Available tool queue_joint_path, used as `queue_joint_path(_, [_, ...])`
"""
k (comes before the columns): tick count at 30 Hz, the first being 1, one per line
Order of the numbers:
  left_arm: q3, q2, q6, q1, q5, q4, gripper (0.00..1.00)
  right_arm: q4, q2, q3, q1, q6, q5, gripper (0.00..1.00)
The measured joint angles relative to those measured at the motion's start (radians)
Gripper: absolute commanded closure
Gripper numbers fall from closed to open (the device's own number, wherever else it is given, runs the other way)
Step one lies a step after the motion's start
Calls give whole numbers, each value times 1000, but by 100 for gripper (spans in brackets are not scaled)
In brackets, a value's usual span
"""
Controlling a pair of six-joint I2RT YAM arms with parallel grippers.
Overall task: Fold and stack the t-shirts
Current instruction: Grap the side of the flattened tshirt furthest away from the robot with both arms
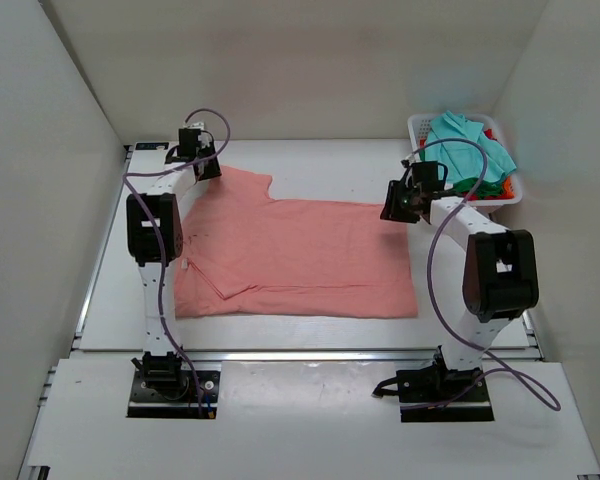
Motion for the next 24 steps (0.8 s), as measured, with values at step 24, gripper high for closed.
queue_joint_path(24, [-191,-139,-37,21,87,-29,100,51,243,217,5,185,323,49])
